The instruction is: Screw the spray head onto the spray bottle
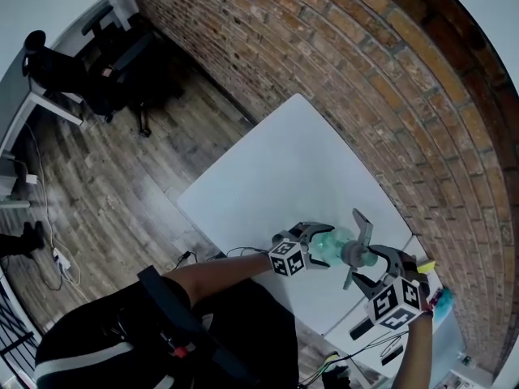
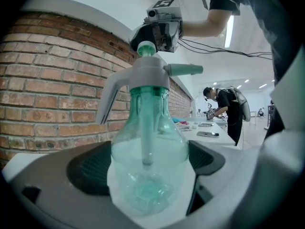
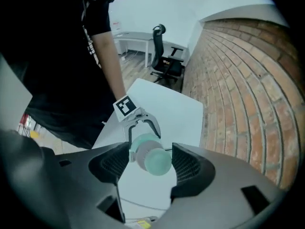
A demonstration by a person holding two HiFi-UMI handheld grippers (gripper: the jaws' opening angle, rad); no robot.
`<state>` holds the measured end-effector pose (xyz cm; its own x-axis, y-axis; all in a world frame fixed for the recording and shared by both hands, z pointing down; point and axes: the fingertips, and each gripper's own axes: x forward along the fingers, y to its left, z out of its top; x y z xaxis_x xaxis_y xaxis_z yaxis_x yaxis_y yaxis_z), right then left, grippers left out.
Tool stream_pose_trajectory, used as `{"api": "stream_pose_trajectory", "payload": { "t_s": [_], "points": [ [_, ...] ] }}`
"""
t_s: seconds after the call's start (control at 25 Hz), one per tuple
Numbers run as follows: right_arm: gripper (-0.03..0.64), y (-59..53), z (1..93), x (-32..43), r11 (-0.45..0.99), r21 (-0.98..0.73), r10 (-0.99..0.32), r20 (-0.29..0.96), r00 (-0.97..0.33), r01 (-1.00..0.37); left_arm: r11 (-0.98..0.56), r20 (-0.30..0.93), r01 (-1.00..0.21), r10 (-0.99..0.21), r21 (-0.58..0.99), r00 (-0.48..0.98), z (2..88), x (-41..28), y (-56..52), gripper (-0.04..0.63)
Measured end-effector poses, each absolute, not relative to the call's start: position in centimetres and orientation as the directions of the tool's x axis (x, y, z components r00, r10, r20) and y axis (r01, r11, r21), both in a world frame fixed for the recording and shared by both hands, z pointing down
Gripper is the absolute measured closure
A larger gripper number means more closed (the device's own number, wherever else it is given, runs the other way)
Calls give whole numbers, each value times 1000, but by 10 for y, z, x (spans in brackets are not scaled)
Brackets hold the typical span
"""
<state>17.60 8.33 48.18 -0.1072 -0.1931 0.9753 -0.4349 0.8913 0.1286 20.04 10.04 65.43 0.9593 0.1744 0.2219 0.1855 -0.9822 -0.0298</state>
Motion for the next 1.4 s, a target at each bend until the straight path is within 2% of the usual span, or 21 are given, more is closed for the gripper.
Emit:
{"api": "stream_pose_trajectory", "payload": {
  "t_s": [0.32,0.52,0.68,0.96,1.16,1.4],
  "points": [
    [337,94,503,177,996,91,-91,996,-1,-15,-982,231,190,182,-14,956,656,200,100,94],
    [337,91,513,184,973,73,-93,992,86,219,-981,238,194,182,-28,954,656,200,100,94],
    [337,94,519,184,943,25,-75,988,138,332,-978,232,200,184,-50,955,650,199,100,97],
    [337,99,523,198,902,-42,-75,965,251,429,-975,195,213,196,-68,961,636,203,104,98],
    [337,96,530,201,889,-26,-95,966,240,458,-976,179,208,192,-71,965,627,214,107,98],
    [339,97,537,197,969,0,-38,988,147,248,-977,178,202,188,-64,966,628,216,107,100]
  ]
}}
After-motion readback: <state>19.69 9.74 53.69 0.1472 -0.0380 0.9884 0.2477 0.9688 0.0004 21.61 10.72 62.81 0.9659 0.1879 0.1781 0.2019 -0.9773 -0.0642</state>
